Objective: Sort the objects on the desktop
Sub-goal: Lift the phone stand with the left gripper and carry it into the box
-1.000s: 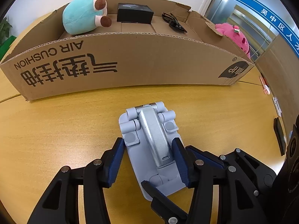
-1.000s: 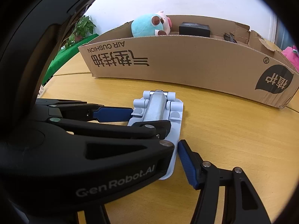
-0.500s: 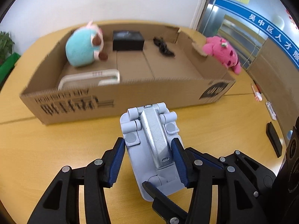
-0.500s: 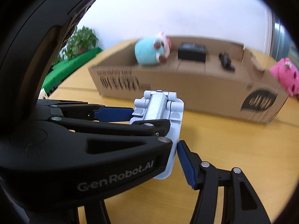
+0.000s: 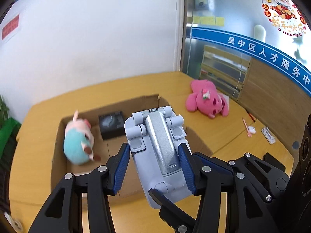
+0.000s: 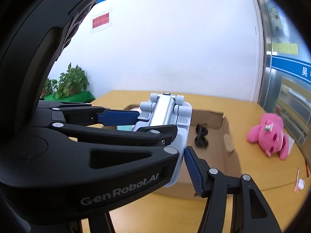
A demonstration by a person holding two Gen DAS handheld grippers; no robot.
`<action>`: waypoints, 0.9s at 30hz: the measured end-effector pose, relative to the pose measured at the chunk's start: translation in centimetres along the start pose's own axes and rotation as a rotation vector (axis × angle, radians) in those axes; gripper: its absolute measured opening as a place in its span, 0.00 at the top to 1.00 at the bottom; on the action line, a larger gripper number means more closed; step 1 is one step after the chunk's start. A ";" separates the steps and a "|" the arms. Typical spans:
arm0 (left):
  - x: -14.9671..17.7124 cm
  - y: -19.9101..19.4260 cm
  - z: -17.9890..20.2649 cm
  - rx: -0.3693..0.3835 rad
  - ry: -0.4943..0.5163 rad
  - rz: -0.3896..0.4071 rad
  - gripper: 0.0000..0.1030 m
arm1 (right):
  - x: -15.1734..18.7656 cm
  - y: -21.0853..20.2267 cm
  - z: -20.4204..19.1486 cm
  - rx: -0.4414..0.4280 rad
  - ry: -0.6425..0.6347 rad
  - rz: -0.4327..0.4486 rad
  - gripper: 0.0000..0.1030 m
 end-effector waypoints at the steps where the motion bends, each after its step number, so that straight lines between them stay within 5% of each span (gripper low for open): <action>1: -1.0 0.0 0.0 -0.002 0.009 0.009 0.47 | -1.0 0.1 0.5 0.000 0.006 0.009 0.44; 8: -6.8 2.9 -2.7 -0.021 0.023 0.020 0.47 | -6.4 3.2 2.7 -0.010 0.006 0.006 0.44; 13: -8.2 8.1 -6.3 -0.019 -0.023 -0.062 0.47 | -8.2 8.7 3.2 -0.033 0.012 -0.066 0.44; 25: -0.2 23.4 -10.6 0.057 -0.186 -0.409 0.51 | -1.3 23.1 5.3 -0.137 0.152 -0.442 0.45; 26: 0.7 24.3 -10.7 0.054 -0.193 -0.443 0.54 | -0.5 23.8 5.2 -0.149 0.161 -0.480 0.48; 27: 1.5 25.1 -10.5 0.075 -0.199 -0.478 0.56 | 0.0 24.2 5.0 -0.153 0.155 -0.501 0.66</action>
Point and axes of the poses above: each gripper's, at about its wrist camera, not at the fingertips, and y roughly the way its jaws point, z to its right, x to its underside, the point moved 5 cm from there along y, roughly the way its jaws point, and after that the axes turned 5 degrees about -z, right-handed, at the moved point
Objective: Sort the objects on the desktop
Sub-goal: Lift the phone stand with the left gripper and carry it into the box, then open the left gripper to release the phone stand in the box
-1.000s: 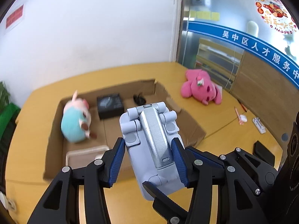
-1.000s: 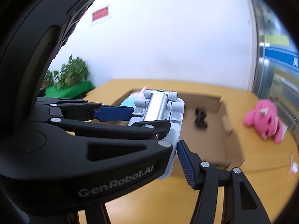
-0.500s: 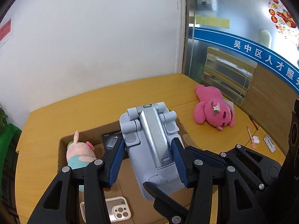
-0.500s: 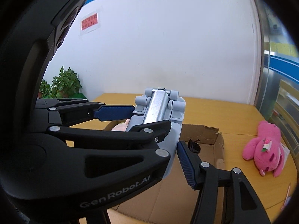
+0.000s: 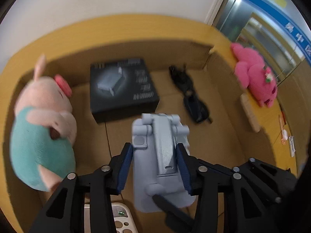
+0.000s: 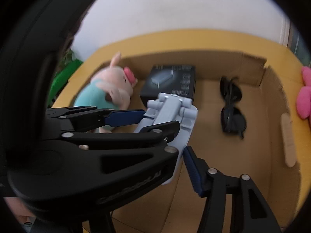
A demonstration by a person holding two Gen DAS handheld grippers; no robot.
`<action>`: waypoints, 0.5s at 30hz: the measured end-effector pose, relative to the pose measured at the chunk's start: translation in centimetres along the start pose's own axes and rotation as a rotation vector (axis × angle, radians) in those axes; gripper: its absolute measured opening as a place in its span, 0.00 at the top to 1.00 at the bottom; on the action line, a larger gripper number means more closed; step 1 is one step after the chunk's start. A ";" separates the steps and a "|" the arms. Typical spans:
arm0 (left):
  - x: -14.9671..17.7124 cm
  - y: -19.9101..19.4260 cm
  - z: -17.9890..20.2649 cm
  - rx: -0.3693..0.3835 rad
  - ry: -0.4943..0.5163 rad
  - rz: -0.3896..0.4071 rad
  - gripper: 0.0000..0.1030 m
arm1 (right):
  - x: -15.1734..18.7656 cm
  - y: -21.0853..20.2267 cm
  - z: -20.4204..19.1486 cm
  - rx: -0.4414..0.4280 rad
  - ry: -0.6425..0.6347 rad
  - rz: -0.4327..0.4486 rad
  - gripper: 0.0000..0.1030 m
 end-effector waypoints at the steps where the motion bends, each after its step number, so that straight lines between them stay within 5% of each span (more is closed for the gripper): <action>1: 0.4 1.0 -0.3 0.037 -0.026 -0.030 0.56 | 0.7 0.3 -1.2 -0.010 -0.017 -0.016 0.70; 3: 0.8 1.7 -0.3 0.068 -0.041 -0.051 0.86 | 1.4 1.3 -0.9 0.005 -0.010 -0.073 0.72; 4: 1.1 2.0 0.0 0.101 -0.038 -0.074 0.92 | 1.7 2.1 -0.9 0.016 -0.023 -0.099 0.74; 12: 1.5 1.5 0.3 0.026 -0.020 -0.071 0.91 | 3.4 1.2 -0.4 0.015 0.013 -0.107 0.76; 14: 1.9 0.2 0.3 -0.001 -0.015 -0.029 0.89 | 3.9 -0.1 0.1 0.021 0.025 -0.083 0.69; 15: 2.1 -0.8 0.4 -0.005 -0.013 0.001 0.85 | 4.2 -0.9 0.4 0.031 0.031 -0.070 0.58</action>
Point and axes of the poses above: each gripper's, at about its wrist camera, not at the fingertips, and y roughly the way its jaws point, z to its right, x to its underside, the point moved 5 cm from there along y, roughly the way its jaws point, and after that the axes turned 5 degrees about -z, right-handed, at the moved point
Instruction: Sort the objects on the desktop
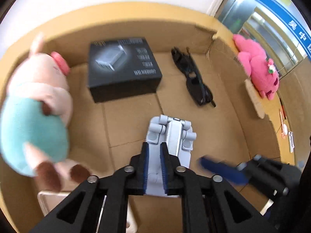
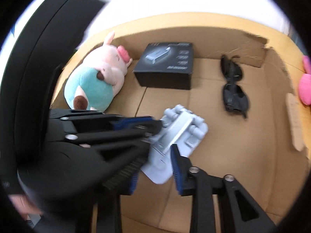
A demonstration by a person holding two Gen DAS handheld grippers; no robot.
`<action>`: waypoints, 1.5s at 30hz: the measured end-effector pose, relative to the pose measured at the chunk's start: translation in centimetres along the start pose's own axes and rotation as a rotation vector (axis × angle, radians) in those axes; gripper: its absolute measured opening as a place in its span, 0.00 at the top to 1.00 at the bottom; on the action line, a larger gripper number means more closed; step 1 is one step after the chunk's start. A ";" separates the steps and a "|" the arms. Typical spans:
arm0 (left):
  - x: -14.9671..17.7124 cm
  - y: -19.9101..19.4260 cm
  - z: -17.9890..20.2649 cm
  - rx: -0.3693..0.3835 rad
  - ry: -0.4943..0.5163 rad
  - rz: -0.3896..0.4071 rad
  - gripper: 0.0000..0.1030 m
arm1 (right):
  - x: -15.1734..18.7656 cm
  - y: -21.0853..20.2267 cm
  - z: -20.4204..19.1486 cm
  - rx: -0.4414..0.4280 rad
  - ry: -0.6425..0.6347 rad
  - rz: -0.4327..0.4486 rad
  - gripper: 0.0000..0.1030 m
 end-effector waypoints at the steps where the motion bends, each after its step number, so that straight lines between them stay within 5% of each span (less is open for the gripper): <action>1: 0.3 -1.6 0.1 0.005 0.006 0.051 0.80 | 0.5 -1.3 0.4 0.022 0.004 0.030 0.46; 3: 1.4 -4.8 0.3 0.004 0.021 0.152 0.46 | 1.5 -3.5 0.6 0.061 -0.008 0.089 0.33; 5: 3.2 -9.0 0.4 -0.039 0.036 0.305 0.24 | 2.7 -6.1 0.1 0.110 -0.044 0.162 0.24; 9: 8.6 -15.3 0.4 -0.156 0.059 0.576 0.00 | 4.3 -8.6 -0.3 0.180 -0.109 0.296 0.22; 13: 12.4 -16.6 -1.5 -0.232 0.044 0.688 0.00 | 6.1 -8.3 -0.7 0.202 -0.126 0.405 0.21; 22: 17.6 -10.6 -6.8 -0.338 -0.118 0.721 0.00 | 8.5 -5.8 0.5 0.203 -0.043 0.512 0.15; 30: 17.5 -8.9 -6.4 -0.372 -0.085 0.737 0.00 | 9.3 -5.6 -0.2 0.222 -0.101 0.636 0.08; 45: 17.5 -9.0 -6.5 -0.372 -0.086 0.735 0.00 | 9.3 -5.6 0.1 0.233 -0.079 0.636 0.01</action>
Point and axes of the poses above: each gripper's, at about its wrist camera, not at the fingertips, and y roughly the way its jaws point, z to its right, x to its underside, the point moved 5 cm from there along y, roughly the way its jaws point, and after that the axes turned 5 degrees about -z, right-handed, at the moved point
